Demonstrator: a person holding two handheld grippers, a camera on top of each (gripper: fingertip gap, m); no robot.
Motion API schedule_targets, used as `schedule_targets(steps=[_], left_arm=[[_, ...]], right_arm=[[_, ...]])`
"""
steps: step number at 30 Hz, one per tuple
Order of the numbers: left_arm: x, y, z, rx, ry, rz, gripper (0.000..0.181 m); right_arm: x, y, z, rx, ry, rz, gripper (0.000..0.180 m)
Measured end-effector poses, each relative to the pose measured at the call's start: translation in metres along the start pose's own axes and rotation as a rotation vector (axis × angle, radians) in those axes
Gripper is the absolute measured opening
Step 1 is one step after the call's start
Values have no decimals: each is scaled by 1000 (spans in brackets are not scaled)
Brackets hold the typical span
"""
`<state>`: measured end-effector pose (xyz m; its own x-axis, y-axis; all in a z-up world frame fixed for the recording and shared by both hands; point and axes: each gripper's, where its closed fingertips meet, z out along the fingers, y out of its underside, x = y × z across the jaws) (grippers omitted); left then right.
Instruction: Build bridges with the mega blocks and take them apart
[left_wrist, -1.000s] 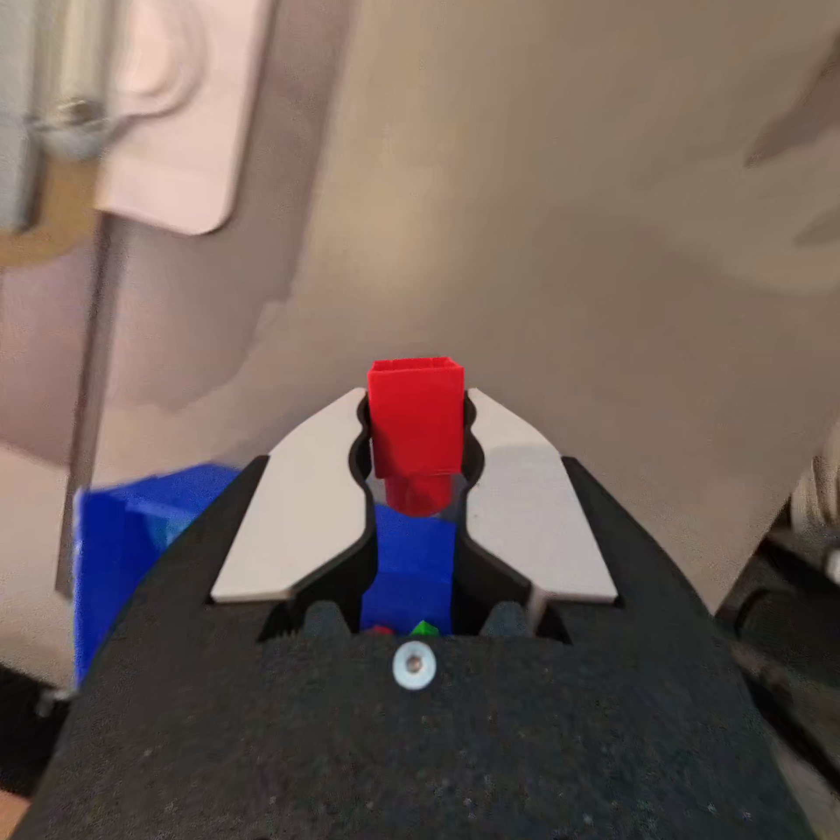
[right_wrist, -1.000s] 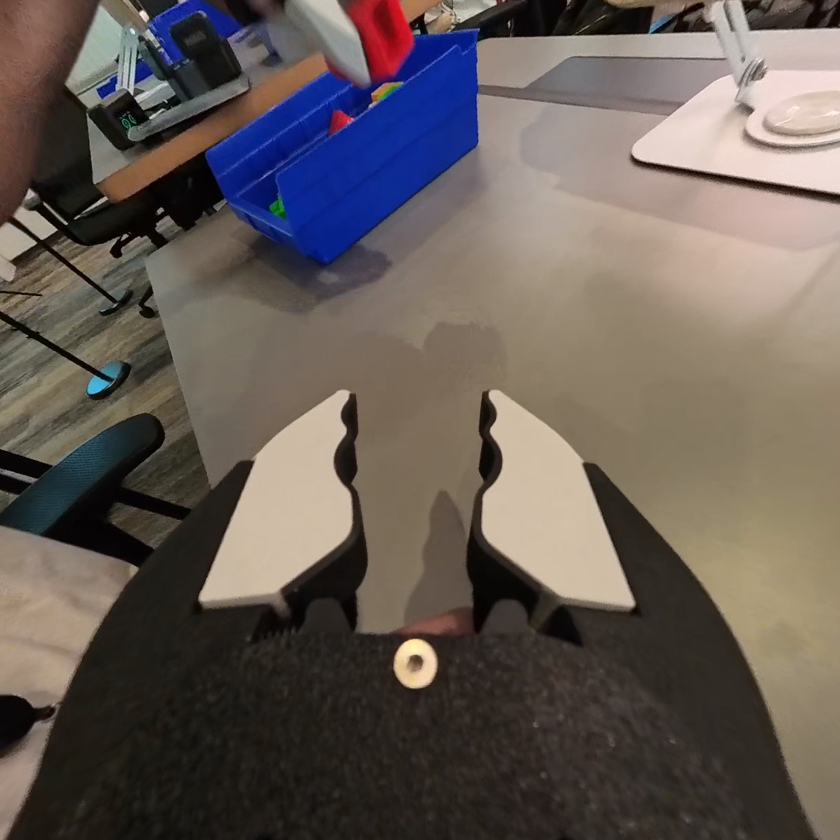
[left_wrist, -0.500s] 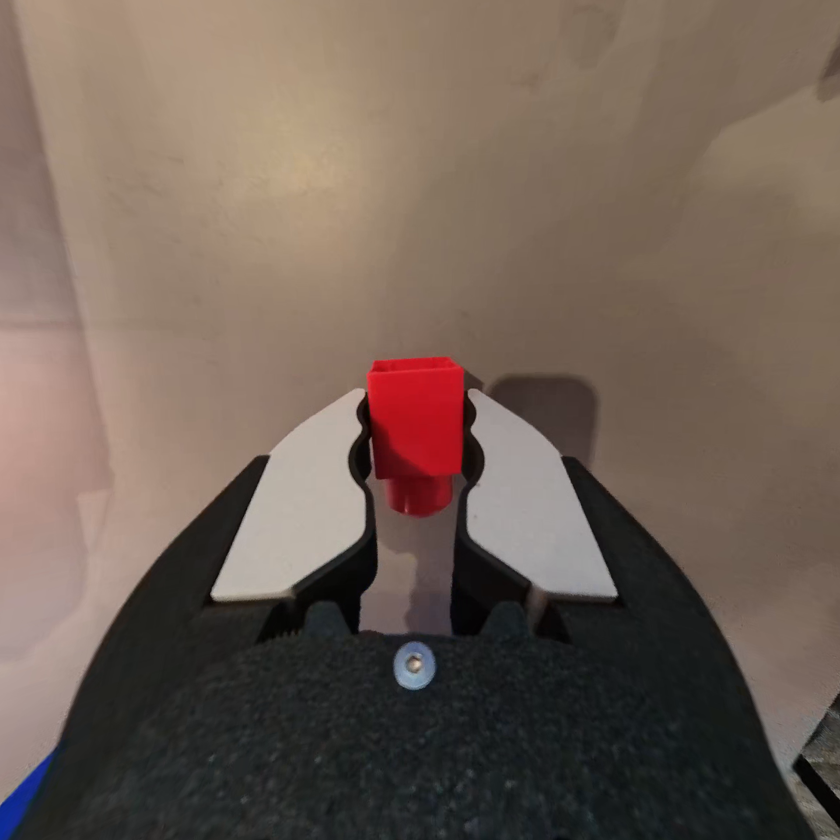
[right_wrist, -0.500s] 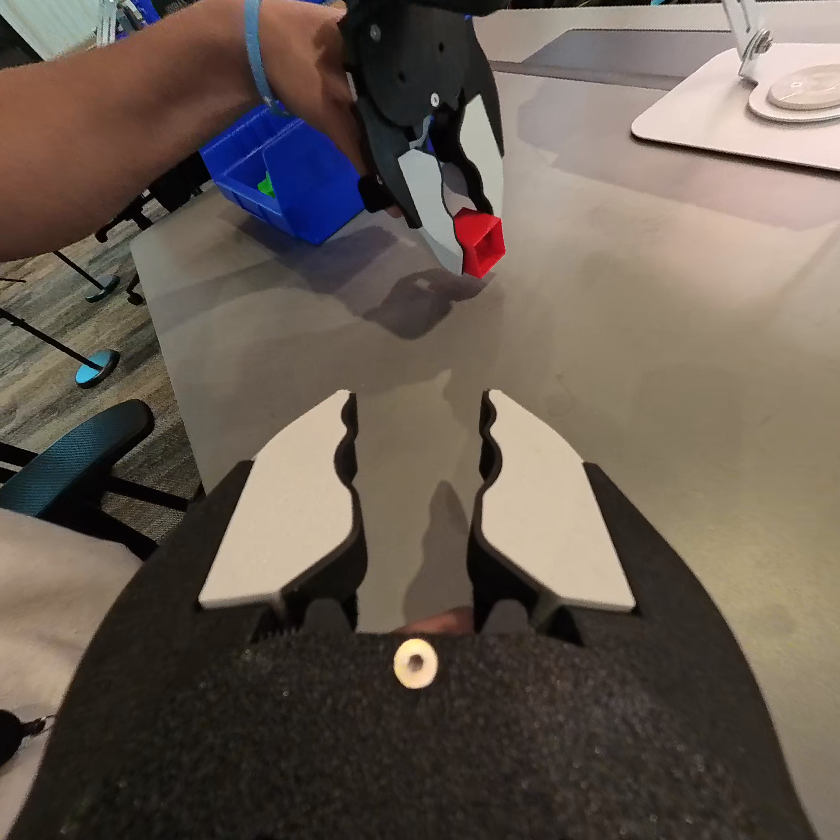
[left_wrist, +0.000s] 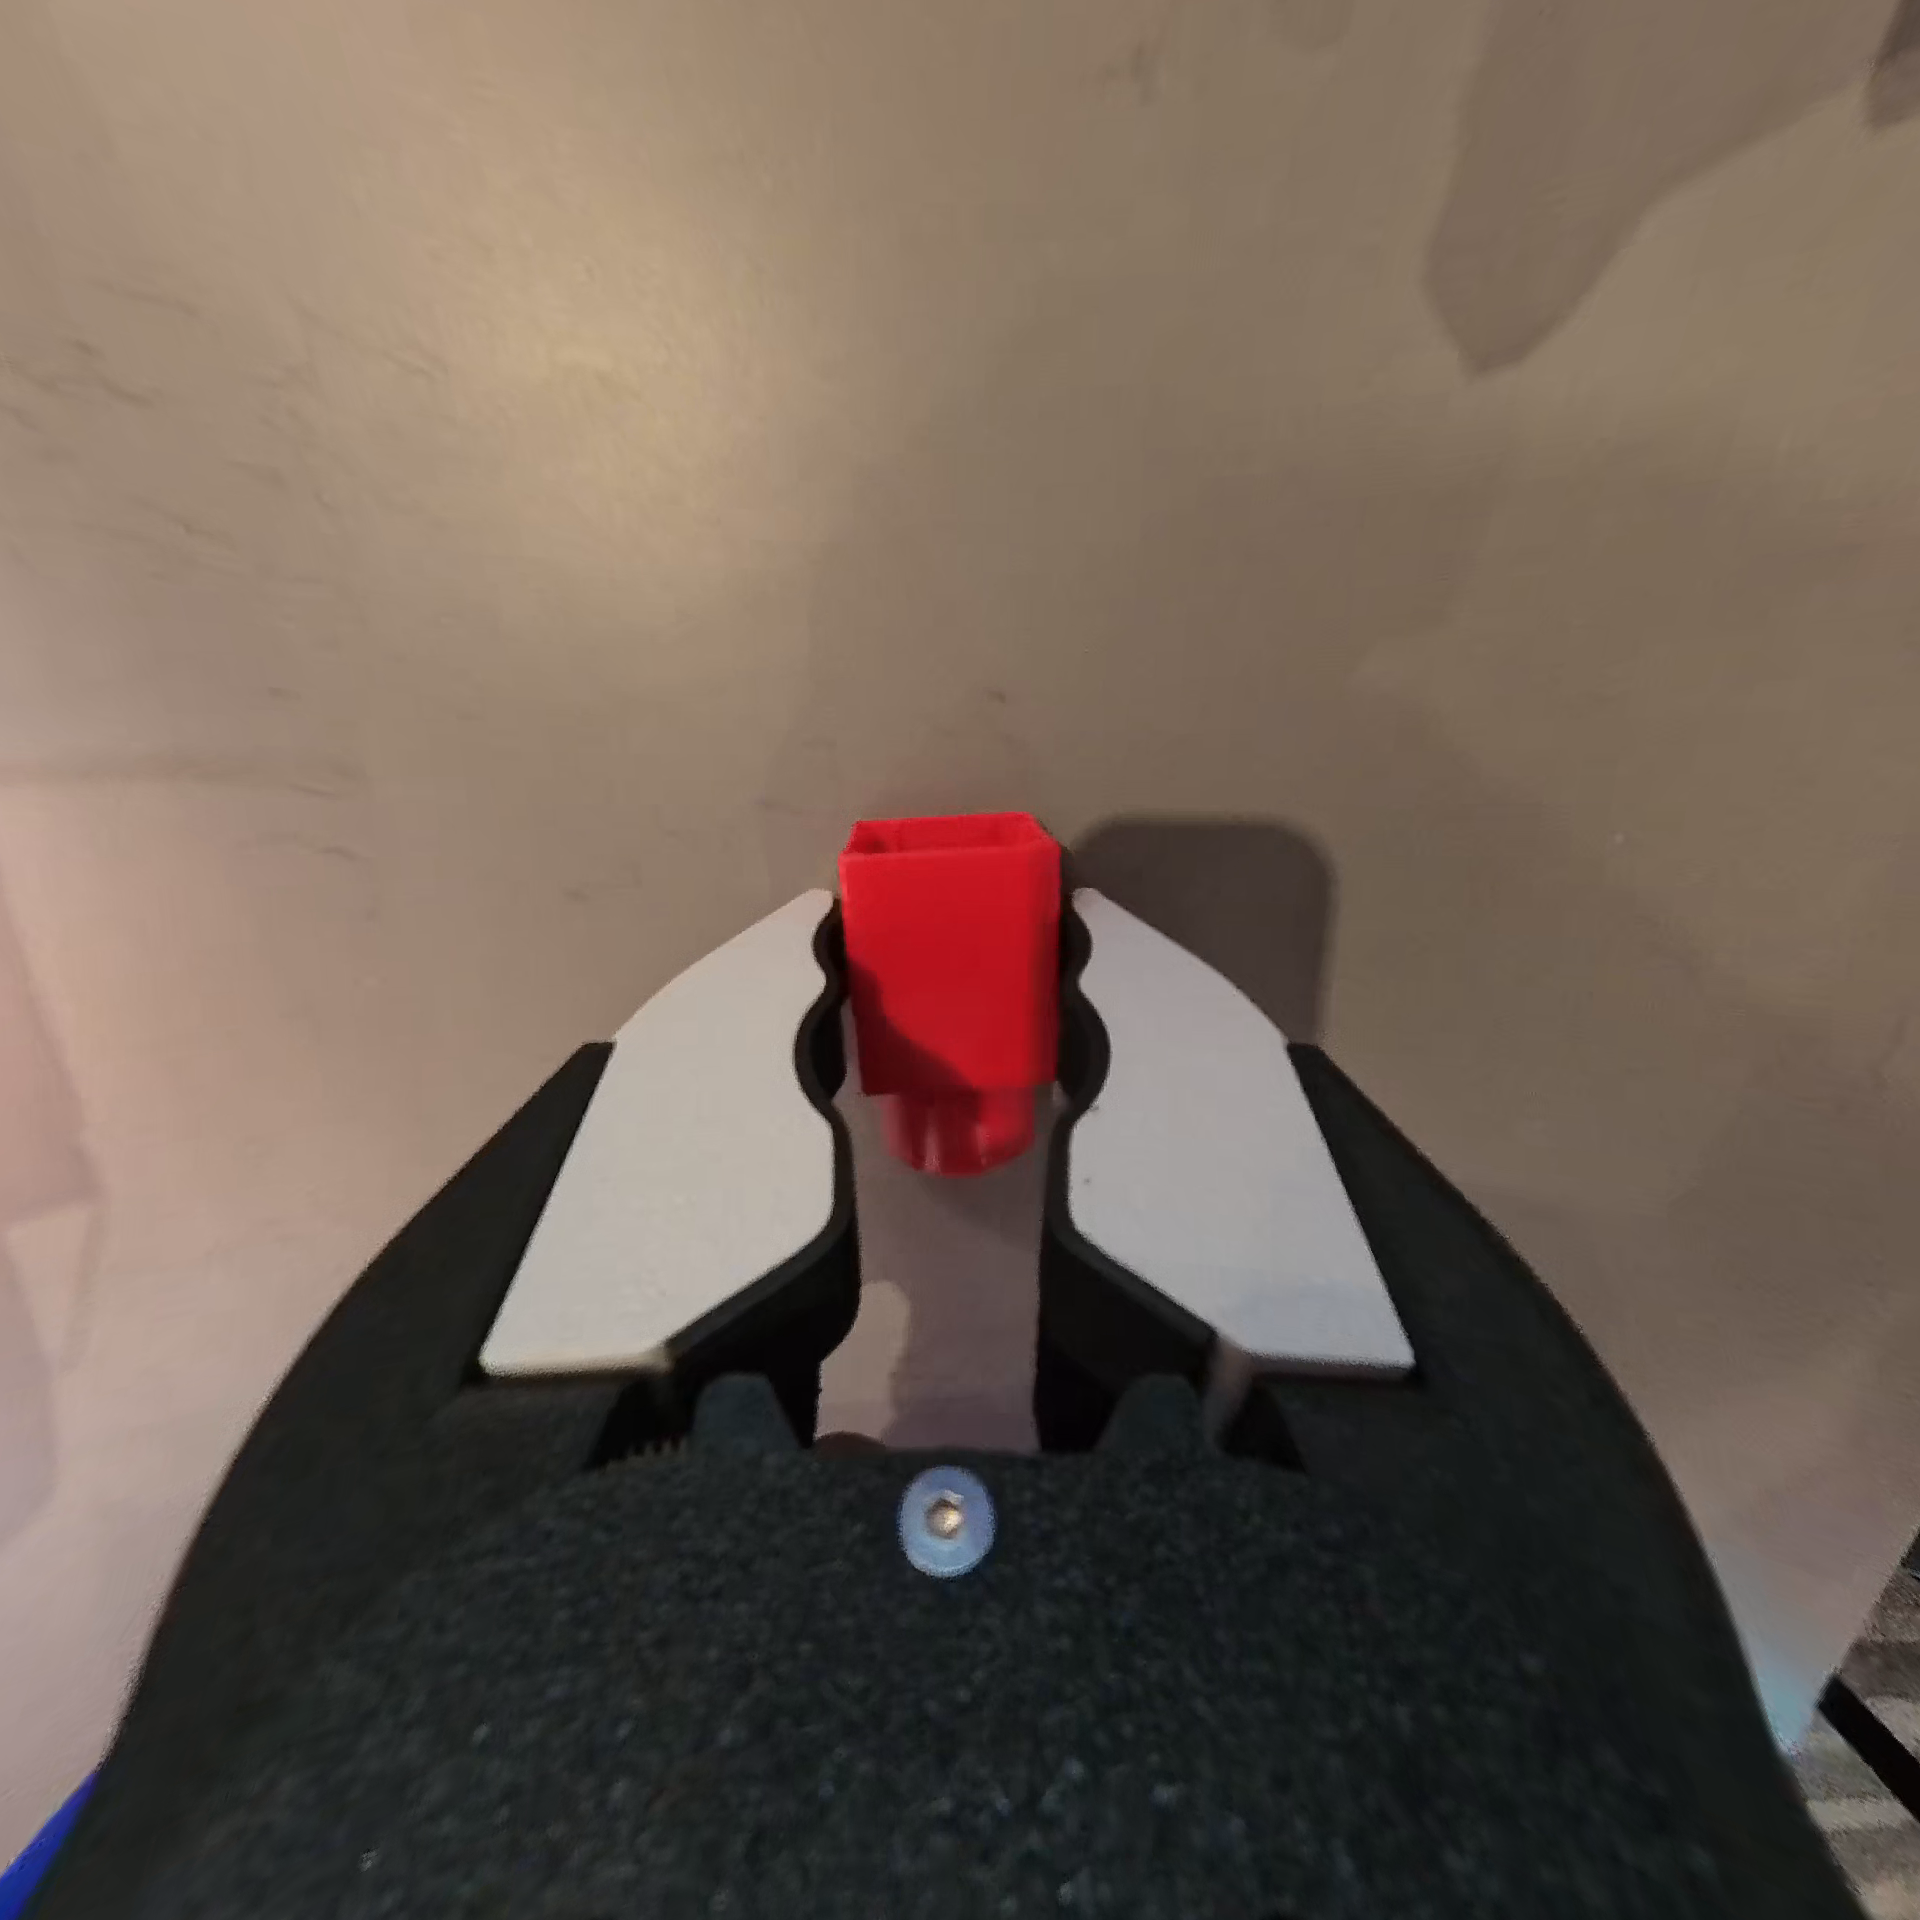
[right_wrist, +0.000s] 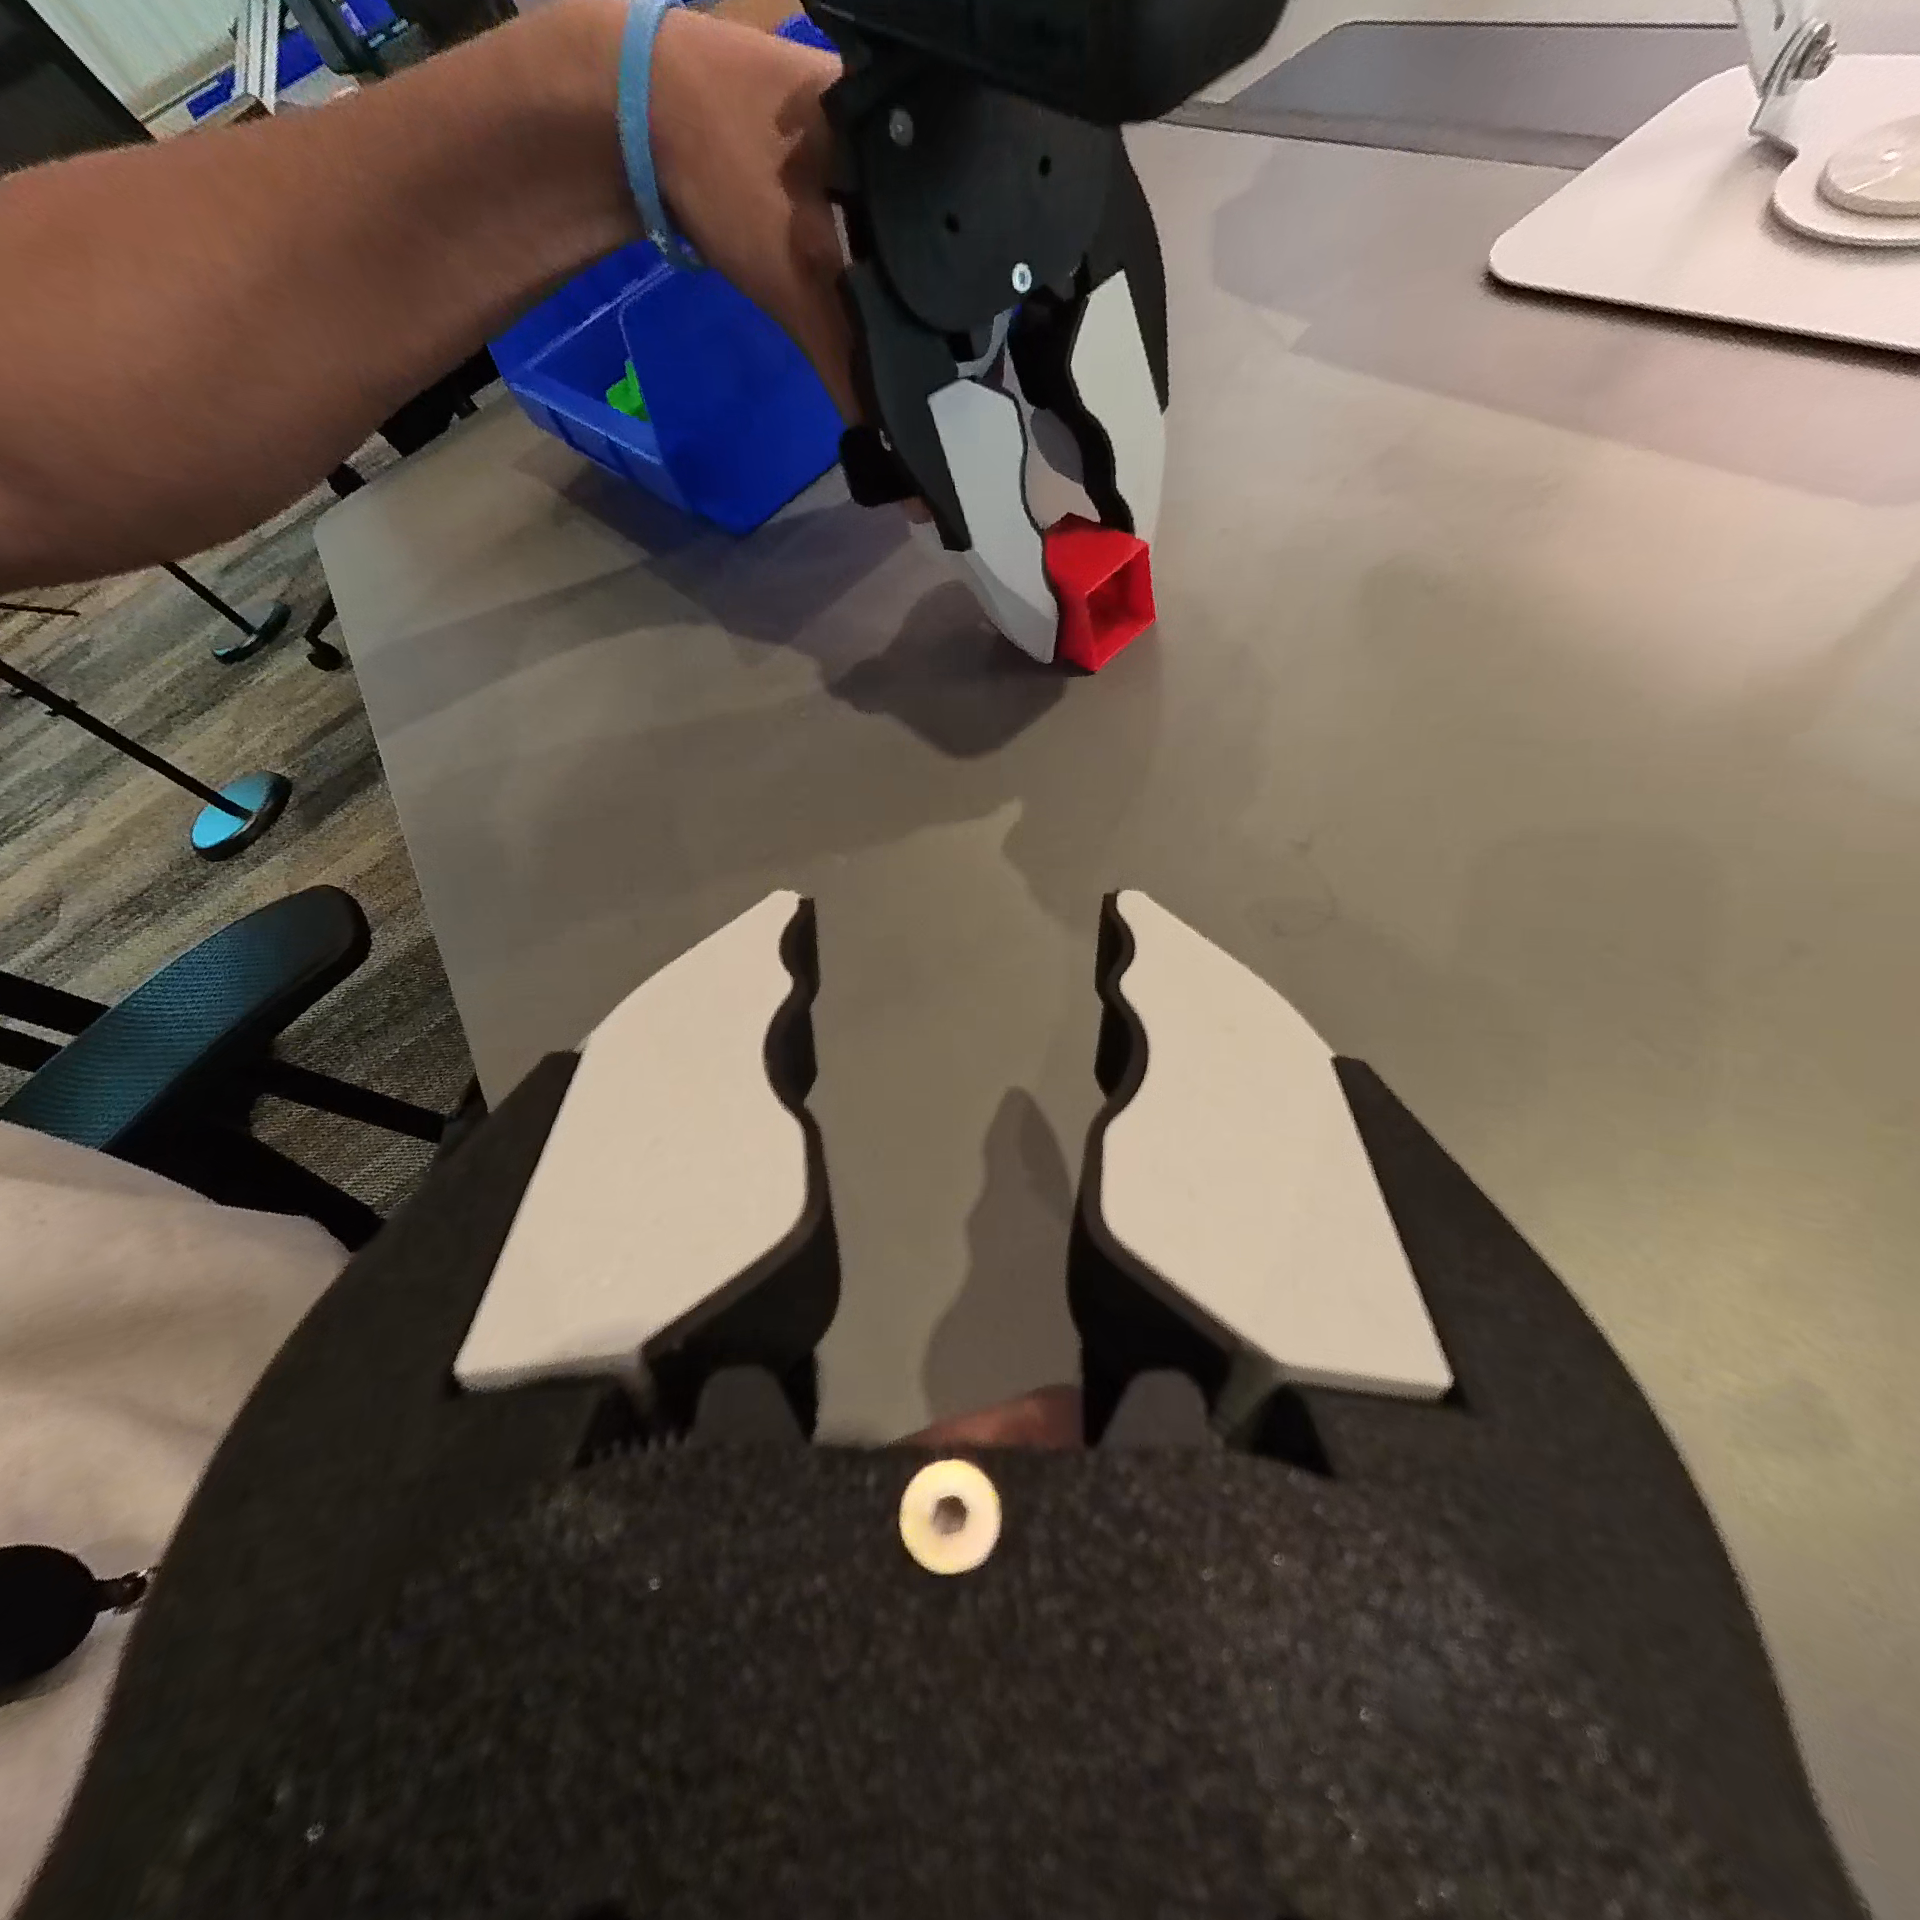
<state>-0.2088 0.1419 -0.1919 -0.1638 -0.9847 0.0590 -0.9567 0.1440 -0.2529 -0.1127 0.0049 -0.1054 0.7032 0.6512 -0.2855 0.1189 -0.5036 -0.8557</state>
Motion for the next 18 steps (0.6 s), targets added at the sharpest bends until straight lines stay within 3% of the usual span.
schedule_targets(steps=[4, 9, 13, 18], left_arm=[[4, 1, -19, 67, -54, -66, 60], [15, 10, -103, 469, -334, -290, 66], [34, 80, -163, 678, -638, -565, 69], [73, 183, -178, 809, -830, -1001, 69]], right_arm=[[1, 1, 0, 3, -2, 9, 51], [5, 0, 0, 16, -8, 24, 51], [10, -2, 4, 13, -3, 25, 51], [11, -2, 12, 2, -8, 30, 51]])
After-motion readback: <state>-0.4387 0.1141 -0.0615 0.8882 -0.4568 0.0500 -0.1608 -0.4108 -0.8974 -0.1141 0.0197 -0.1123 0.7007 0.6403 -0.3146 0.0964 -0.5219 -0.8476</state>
